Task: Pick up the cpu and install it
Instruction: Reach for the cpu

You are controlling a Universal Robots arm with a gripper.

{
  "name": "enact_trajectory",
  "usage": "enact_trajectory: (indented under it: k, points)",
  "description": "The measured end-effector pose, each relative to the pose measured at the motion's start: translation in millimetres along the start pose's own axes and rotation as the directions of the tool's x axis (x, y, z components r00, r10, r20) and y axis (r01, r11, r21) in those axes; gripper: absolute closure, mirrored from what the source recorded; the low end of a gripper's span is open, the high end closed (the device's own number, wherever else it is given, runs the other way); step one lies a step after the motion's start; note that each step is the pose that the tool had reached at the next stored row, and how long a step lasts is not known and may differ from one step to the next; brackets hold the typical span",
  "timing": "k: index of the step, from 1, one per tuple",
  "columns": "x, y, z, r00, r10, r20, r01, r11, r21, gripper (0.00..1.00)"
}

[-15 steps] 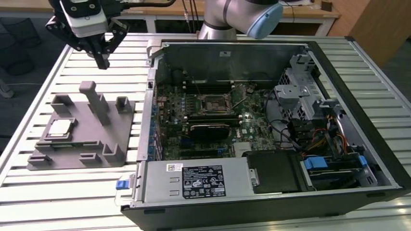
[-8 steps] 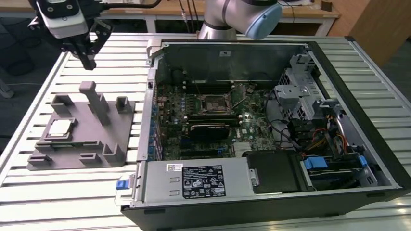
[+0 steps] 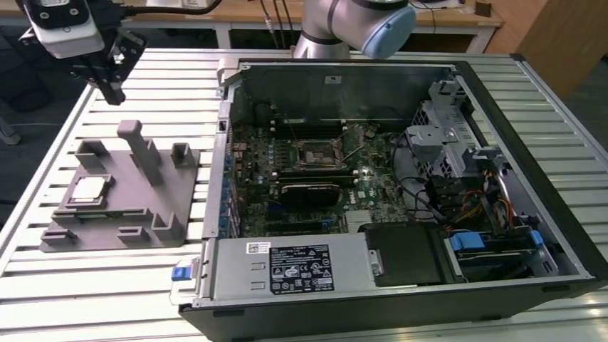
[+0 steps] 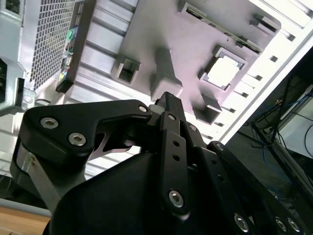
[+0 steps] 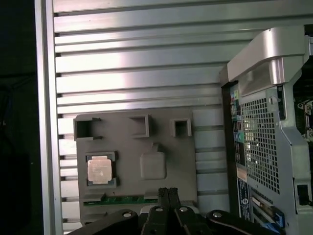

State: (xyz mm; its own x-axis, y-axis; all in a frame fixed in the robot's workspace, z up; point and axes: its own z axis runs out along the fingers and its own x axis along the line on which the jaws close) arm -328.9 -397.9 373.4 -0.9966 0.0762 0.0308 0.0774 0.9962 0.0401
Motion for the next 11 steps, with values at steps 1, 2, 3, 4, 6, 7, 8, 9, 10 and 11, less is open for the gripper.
enact_trajectory:
  k: [1, 2, 3, 4, 6, 7, 8, 9, 10, 11]
  points:
    - [3.2, -0.2, 0.4, 1.0, 0.0, 0.0, 0.0, 1.0, -0.0001, 0.89]
    - [6.1, -0.5, 0.8, 1.0, 0.0, 0.0001, 0.0, 1.0, -0.0001, 0.89]
    - [9.0, -0.7, 1.0, 1.0, 0.0, 0.0, 0.0, 1.0, 0.0, 0.89]
    - [11.8, -0.9, 1.3, 1.0, 0.0, -0.0001, 0.0, 1.0, 0.0001, 0.89]
    - [17.3, -1.4, 2.0, 1.0, 0.0, 0.0, 0.0, 1.0, 0.0, 0.89]
    - [20.4, -1.7, 2.4, 1.0, 0.0, 0.0, 0.0, 1.0, 0.0, 0.89]
    - [23.6, -1.9, 2.8, 1.0, 0.0, 0.0, 0.0, 1.0, 0.0, 0.89]
    - [26.8, -2.2, 3.2, 1.0, 0.0, 0.0, 0.0, 1.0, -0.0001, 0.89]
    - [30.5, -2.5, 3.4, 1.0, 0.0, -0.0001, 0.0, 1.0, 0.0001, 0.89]
    - [33.4, -2.7, 3.8, 1.0, 0.0, -0.0001, 0.0, 1.0, 0.0, 0.89]
